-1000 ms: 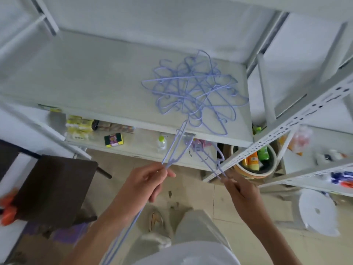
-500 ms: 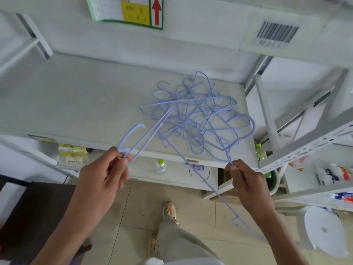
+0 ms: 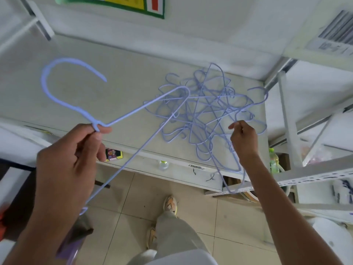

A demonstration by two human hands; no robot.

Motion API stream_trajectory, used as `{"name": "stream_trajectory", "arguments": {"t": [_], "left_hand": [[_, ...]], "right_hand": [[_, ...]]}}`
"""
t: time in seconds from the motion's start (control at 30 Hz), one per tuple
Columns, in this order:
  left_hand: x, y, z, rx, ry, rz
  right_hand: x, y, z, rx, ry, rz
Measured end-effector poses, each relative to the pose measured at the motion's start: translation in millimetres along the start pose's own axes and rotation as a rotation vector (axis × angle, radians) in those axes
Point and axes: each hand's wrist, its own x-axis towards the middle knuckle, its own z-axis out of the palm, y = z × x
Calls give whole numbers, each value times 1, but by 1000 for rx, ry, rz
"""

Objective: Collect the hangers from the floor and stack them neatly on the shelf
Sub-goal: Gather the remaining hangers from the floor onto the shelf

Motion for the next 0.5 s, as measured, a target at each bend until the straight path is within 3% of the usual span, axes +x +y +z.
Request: {"name": "stream_trajectory", "arguments": {"t": [0.17,0.33,0.5], "left_hand": [[-7,1,4,26,-31,-55],[-14,-9,7,54,-28,-94],[-12,-7,27,-50,-58,-113]], "right_hand": [[51,2,37,62,-40,105],[86,-19,48,-89,-73,-1],[88,-27,44,-433,-95,-7]]}}
